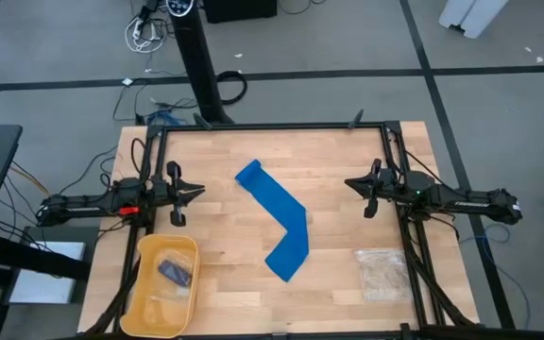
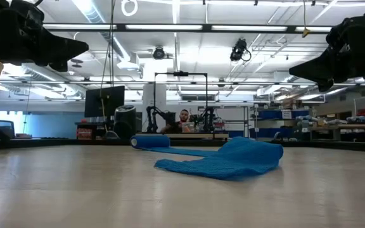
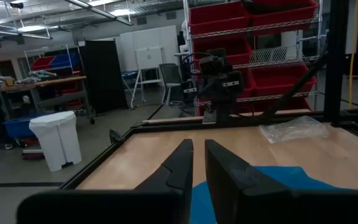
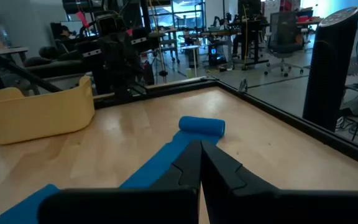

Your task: Roll bandage

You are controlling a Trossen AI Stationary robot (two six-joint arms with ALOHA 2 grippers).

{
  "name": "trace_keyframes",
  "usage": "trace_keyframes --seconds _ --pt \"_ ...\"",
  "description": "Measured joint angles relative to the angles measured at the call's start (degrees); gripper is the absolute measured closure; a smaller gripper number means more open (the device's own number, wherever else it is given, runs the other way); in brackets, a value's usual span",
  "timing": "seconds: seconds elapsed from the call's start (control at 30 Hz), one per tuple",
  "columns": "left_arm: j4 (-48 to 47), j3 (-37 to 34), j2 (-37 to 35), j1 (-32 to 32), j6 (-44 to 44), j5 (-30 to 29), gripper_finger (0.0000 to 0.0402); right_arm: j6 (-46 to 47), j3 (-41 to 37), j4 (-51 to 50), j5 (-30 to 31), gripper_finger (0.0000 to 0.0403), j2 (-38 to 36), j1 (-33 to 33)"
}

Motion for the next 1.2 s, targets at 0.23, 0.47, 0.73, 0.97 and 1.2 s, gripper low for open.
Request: trace_keyframes --seconds 0.23,0.47,0.73,0.97,1.2 --pt "0.00 0.00 0.00 -0.01 0.00 0.00 0.0353 -0.02 0.00 0.00 -0.02 0.0395 0.00 0.01" --pt "-0.01 0.02 -0.01 -0.01 0.00 -0.01 0.0353 0.00 0.00 0.00 0.00 0.0396 0.00 0.00" --pt "-0.01 0.01 -0.01 -0.01 0.00 0.00 0.0353 -0.02 -0.02 0.01 0.00 0.0395 0.00 -0.01" --pt "-0.01 0.00 0.00 0.00 -0.01 -0.02 0.0353 -8.37 0.00 1.21 0.02 0.0394 0.02 -0.03" --pt "-0.02 0.02 0.01 -0.01 0.00 0.00 0.0353 -17.17 -0.02 5.54 0.04 0.0396 0.00 -0.03"
